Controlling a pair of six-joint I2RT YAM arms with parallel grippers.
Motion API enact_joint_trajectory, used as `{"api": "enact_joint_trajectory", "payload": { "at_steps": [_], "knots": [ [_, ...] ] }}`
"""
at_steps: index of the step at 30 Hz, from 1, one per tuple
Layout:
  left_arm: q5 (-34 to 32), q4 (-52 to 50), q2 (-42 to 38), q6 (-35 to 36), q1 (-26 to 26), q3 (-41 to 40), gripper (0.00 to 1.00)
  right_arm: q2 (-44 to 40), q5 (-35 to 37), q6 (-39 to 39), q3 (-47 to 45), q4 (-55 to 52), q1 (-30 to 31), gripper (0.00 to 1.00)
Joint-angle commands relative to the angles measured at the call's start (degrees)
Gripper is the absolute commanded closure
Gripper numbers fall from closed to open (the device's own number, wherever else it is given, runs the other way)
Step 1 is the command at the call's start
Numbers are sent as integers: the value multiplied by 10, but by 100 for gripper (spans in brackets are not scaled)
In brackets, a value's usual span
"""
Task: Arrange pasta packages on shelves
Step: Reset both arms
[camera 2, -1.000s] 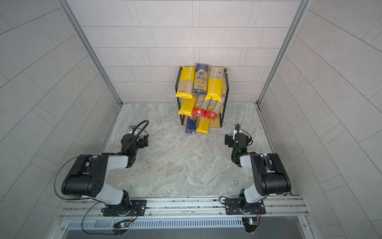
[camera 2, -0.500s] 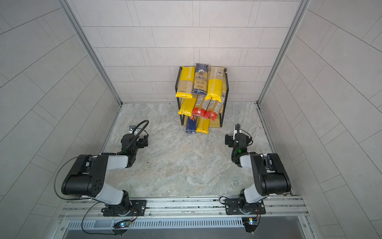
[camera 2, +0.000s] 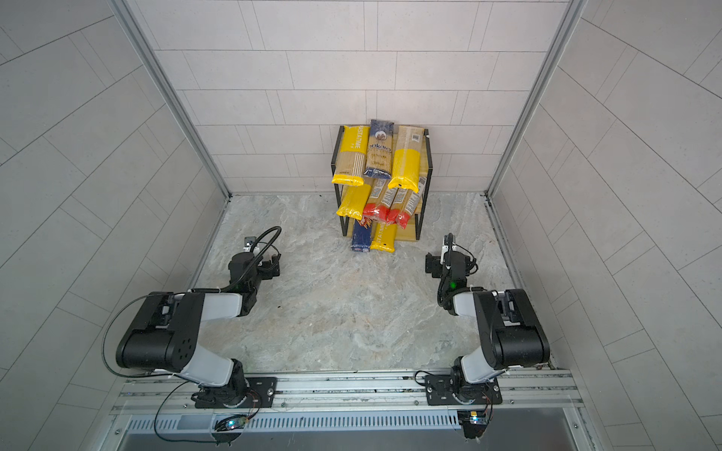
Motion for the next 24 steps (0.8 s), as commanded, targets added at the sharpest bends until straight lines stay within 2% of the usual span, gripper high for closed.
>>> {"api": "enact_joint_trajectory", "payload": {
  "at_steps": [1,24],
  "knots": [
    [5,-5,-6,-1,4,10,0,-2,7,-9,5,-5,3,1],
    [9,-15,0,-5,8,19,0,-2,7,-9,4,-4,4,1]
  ]
}}
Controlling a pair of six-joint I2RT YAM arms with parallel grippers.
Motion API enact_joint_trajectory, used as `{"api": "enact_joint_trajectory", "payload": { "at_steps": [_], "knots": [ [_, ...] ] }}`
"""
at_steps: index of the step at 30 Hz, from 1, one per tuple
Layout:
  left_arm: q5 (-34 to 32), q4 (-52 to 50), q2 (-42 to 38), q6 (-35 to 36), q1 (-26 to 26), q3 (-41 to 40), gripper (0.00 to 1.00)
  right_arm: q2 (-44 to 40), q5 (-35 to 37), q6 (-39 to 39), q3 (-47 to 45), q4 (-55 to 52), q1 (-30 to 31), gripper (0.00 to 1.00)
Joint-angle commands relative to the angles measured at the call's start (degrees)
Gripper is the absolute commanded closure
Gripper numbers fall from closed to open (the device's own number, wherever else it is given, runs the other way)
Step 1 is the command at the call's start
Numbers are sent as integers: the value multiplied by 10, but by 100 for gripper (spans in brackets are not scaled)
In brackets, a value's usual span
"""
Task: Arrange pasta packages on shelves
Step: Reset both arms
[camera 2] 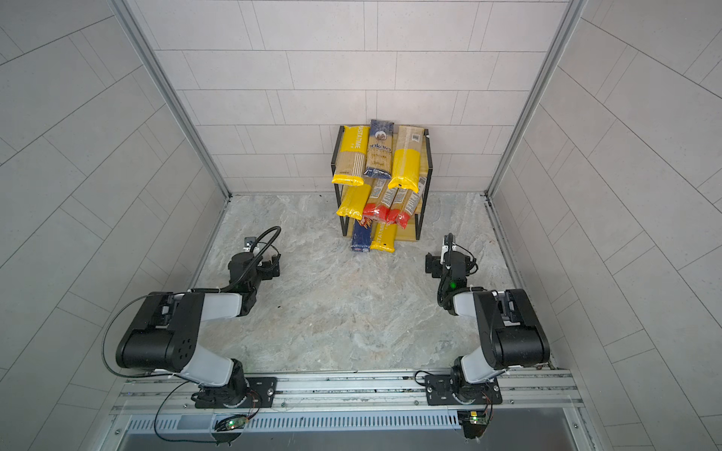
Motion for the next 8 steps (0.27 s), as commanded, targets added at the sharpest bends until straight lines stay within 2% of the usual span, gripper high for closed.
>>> {"api": "enact_joint_trajectory", "payload": {
  "at_steps": [1,8],
  "knots": [
    [6,-6,1,-5,8,16,0,-2,7,-9,5,-5,3,1],
    [7,-3,-6,-3,7,12,0,-2,7,-9,5,-5,3,1]
  ]
}}
